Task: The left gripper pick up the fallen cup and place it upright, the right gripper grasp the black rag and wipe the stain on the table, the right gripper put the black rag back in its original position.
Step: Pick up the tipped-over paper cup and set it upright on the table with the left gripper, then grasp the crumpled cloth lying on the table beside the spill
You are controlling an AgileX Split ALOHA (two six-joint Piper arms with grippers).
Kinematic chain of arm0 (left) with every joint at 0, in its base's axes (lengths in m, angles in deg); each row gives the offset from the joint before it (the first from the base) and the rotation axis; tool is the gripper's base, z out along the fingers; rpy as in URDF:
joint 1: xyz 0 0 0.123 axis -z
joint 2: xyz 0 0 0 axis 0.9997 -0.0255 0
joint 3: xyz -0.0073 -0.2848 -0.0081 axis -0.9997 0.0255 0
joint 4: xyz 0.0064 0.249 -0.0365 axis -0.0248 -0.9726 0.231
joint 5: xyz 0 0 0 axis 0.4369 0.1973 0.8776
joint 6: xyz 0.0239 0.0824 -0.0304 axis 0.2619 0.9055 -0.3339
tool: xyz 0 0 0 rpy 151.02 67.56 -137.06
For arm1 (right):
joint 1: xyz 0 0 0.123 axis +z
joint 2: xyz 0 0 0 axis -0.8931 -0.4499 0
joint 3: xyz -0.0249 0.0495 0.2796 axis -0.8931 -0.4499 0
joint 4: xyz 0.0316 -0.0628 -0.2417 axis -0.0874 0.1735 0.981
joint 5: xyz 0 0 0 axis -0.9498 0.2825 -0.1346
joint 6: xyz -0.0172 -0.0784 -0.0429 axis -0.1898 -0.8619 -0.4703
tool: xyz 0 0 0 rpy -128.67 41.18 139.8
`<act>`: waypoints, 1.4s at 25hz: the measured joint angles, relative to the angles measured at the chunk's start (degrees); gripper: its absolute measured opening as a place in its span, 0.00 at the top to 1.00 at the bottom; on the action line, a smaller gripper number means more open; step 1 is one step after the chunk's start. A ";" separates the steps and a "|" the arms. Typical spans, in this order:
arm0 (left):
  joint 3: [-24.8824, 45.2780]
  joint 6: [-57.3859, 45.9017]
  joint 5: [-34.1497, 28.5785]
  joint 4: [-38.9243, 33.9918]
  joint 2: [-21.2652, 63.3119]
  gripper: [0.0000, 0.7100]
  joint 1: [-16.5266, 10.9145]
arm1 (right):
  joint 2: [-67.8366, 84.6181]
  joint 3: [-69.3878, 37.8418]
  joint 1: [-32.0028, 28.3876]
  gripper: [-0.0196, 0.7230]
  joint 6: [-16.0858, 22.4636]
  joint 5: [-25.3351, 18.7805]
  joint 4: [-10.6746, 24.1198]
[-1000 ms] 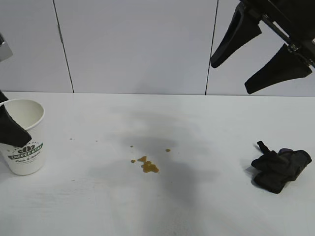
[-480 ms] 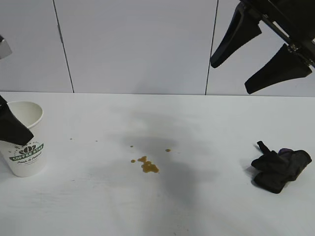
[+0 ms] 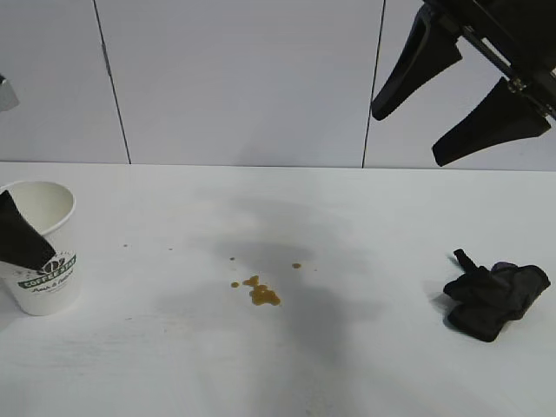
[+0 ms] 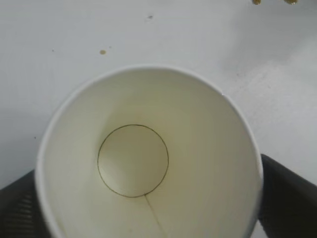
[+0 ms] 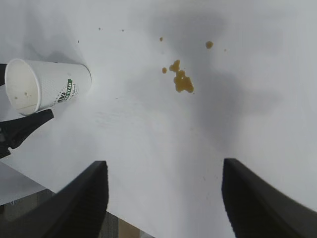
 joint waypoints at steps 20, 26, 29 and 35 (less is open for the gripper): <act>0.42 -22.03 -0.81 -16.85 0.00 0.02 0.00 | 0.00 0.00 0.00 0.37 0.00 0.00 0.00; 0.20 -44.42 -11.68 -34.16 0.39 0.02 0.00 | 0.00 0.00 0.00 0.37 0.00 0.00 -0.05; -2.67 -61.23 -17.50 -43.37 1.44 0.02 0.00 | 0.00 0.00 0.00 0.37 0.00 0.00 -0.05; -12.77 -77.15 -22.29 -49.31 12.46 0.02 -0.11 | 0.00 0.00 0.00 0.37 -0.19 0.00 -0.05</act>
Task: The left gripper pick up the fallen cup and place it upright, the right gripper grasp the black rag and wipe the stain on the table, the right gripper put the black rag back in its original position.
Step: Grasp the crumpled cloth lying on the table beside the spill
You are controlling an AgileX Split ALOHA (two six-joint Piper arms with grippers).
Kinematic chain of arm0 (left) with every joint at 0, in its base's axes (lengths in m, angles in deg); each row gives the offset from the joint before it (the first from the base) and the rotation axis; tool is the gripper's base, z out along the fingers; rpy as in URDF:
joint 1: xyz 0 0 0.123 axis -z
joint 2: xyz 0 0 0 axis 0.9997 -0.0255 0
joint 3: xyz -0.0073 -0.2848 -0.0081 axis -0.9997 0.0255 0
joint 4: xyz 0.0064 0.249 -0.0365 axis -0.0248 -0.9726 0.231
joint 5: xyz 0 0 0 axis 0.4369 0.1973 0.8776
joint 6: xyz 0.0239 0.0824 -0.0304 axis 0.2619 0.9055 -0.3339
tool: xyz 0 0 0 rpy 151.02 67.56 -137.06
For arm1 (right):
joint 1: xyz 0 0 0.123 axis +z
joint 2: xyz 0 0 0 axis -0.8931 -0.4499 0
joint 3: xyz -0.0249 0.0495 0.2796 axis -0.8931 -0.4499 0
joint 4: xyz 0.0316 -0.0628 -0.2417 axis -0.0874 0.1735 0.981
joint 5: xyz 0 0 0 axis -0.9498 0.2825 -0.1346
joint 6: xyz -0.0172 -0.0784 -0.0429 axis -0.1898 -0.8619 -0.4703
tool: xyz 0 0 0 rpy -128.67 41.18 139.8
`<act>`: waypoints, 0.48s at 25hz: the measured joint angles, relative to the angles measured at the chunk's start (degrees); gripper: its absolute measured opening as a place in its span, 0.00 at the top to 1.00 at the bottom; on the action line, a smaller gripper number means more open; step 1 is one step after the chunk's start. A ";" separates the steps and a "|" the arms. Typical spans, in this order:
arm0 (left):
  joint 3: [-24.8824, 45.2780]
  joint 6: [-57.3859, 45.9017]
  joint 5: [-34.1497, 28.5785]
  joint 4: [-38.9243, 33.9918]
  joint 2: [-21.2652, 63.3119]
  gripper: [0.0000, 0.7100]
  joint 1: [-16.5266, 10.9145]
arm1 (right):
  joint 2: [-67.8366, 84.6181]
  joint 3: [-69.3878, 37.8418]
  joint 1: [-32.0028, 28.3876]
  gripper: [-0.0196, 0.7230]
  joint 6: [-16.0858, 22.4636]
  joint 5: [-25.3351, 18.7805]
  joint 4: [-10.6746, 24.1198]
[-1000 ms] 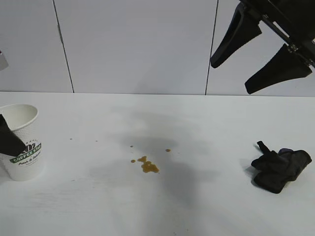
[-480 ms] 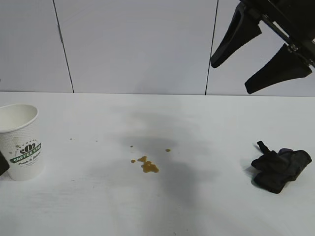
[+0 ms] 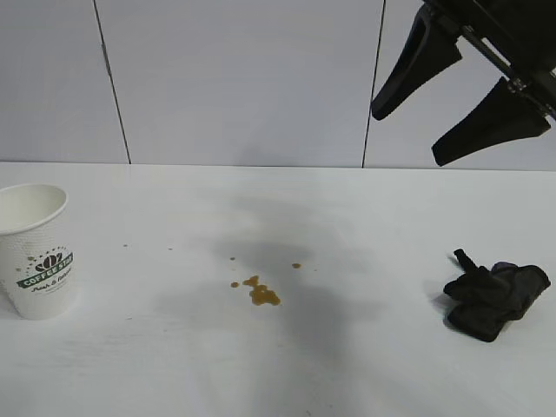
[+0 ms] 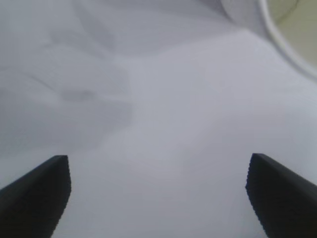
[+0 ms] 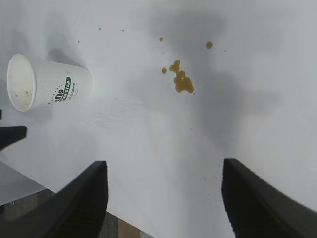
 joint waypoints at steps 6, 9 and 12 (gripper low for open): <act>-9.98 -13.51 -4.51 -9.93 15.15 0.02 0.00 | 0.00 0.00 0.00 0.37 -0.04 0.00 0.00; -13.18 -16.72 -5.16 -11.37 23.84 0.02 0.00 | 0.00 0.00 0.00 0.37 -0.04 0.26 0.00; -13.99 -17.38 -3.94 -11.26 34.69 0.02 0.00 | 0.00 0.00 0.00 0.37 -0.04 0.67 0.00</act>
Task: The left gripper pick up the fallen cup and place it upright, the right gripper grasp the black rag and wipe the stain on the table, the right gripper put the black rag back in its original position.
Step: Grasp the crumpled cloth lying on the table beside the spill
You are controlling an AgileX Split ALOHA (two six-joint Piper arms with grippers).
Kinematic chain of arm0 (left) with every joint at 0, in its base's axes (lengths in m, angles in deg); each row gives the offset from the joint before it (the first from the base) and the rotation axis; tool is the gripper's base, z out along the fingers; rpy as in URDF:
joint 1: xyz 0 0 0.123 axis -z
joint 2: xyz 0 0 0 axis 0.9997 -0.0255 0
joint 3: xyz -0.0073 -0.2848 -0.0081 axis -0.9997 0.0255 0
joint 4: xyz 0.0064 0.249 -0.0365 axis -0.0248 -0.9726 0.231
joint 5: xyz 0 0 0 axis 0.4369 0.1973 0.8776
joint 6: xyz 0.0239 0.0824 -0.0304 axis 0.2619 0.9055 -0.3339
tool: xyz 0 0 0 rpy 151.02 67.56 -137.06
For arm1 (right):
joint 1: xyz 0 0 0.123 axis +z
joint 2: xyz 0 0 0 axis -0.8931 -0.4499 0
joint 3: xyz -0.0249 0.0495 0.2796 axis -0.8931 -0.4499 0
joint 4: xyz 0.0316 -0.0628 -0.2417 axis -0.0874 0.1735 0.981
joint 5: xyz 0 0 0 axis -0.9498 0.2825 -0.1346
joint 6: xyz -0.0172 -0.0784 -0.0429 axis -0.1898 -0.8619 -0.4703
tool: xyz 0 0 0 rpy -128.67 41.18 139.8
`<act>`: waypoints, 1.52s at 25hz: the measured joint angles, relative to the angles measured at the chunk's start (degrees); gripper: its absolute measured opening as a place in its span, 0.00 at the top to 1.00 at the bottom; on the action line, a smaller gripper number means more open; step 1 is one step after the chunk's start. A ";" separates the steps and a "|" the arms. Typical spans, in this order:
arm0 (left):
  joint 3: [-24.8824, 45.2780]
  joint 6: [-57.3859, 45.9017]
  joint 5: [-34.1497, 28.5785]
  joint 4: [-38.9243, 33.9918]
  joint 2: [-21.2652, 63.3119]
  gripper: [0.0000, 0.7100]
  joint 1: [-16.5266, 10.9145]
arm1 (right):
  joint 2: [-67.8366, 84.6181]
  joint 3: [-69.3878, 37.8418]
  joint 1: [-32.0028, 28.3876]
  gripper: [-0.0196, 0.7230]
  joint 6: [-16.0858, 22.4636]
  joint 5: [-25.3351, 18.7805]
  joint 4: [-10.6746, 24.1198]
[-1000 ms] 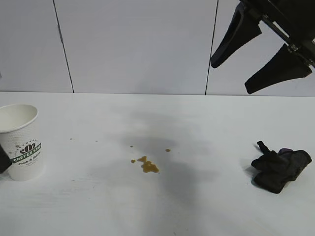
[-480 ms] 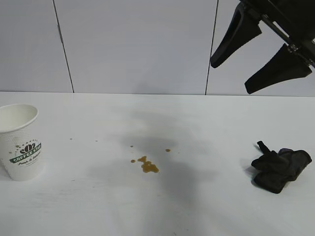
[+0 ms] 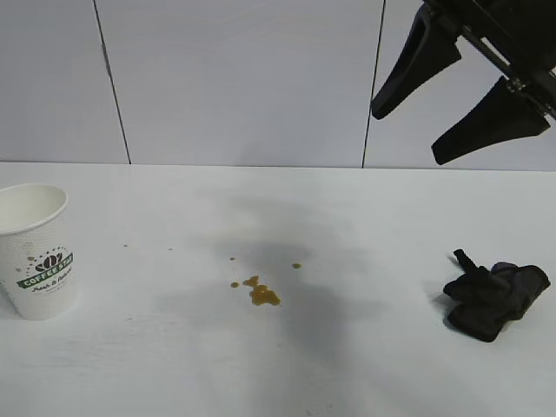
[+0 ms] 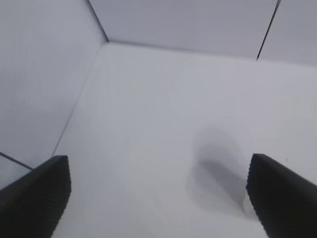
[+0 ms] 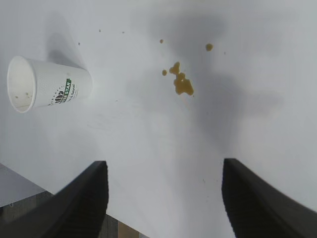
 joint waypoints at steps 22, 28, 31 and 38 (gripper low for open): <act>15.73 7.49 -15.43 11.52 49.52 0.02 -0.04 | 0.00 0.00 0.00 0.37 -1.19 1.20 0.07; 29.94 7.95 -14.47 12.77 49.53 0.02 -0.04 | 0.00 0.00 0.00 0.37 -4.54 0.06 0.30; 36.10 8.01 -12.19 12.82 49.53 0.02 -0.04 | 0.00 0.00 0.00 0.37 -5.40 -1.70 2.05; 45.17 8.07 -7.93 12.82 49.48 0.02 -0.04 | 0.00 0.00 0.00 0.37 -2.01 -4.65 13.37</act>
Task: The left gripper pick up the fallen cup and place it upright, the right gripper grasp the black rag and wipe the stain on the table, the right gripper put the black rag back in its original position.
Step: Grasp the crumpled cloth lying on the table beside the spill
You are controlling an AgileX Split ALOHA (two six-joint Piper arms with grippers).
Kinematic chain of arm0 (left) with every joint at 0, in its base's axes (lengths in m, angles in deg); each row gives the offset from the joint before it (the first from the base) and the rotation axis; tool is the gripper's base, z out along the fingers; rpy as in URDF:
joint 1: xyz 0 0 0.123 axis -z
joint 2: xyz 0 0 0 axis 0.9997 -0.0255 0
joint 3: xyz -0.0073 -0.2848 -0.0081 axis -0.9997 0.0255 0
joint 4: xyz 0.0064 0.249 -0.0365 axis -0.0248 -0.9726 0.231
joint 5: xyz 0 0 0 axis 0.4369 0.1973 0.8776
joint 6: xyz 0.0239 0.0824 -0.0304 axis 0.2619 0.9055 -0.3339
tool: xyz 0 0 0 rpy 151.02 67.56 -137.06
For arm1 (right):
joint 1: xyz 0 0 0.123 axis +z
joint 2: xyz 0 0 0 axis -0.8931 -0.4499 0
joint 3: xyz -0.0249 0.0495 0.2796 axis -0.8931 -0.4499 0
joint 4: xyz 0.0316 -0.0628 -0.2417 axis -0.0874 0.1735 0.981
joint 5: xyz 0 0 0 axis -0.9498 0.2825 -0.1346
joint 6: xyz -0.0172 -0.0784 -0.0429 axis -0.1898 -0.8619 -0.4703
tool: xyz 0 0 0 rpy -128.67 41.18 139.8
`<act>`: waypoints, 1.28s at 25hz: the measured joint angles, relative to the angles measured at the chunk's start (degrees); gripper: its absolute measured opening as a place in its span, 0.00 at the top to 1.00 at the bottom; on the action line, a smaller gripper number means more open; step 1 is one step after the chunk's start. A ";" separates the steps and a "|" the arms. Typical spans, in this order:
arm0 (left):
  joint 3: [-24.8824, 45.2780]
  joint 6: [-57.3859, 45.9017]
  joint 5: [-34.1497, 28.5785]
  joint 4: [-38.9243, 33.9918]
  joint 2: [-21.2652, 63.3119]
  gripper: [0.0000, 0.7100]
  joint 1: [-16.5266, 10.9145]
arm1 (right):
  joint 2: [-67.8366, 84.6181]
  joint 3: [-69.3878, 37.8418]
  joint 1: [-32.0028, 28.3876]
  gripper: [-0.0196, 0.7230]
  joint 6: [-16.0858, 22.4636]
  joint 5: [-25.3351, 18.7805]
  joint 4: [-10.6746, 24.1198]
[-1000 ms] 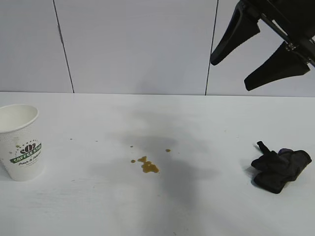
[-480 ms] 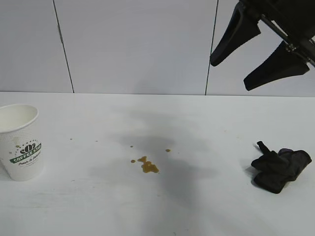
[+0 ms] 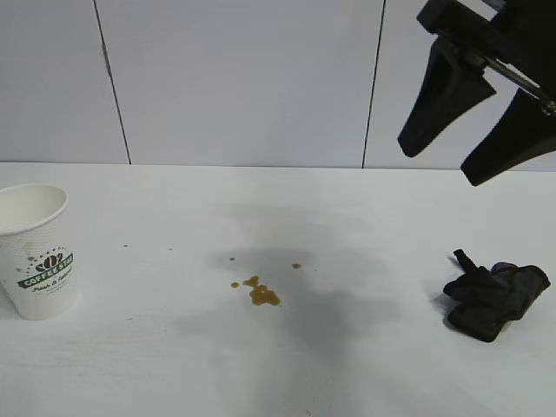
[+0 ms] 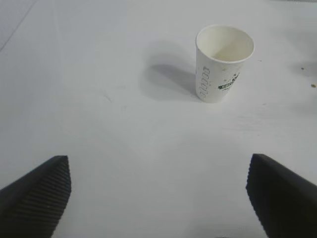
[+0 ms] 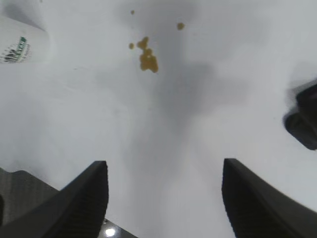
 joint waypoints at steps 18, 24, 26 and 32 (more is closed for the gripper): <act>0.85 0.00 1.49 0.00 0.00 0.02 0.00 | -15.29 0.24 0.00 0.37 14.49 2.07 21.88; 0.85 0.00 1.53 0.00 0.00 0.02 0.00 | -15.94 0.24 0.00 0.37 19.43 5.12 28.72; 0.85 0.00 1.53 0.00 0.00 0.02 0.00 | -16.34 0.24 0.00 0.37 20.02 6.42 28.99; 0.85 0.00 1.53 0.00 0.00 0.02 0.00 | -20.47 0.24 0.00 0.37 20.08 8.89 28.51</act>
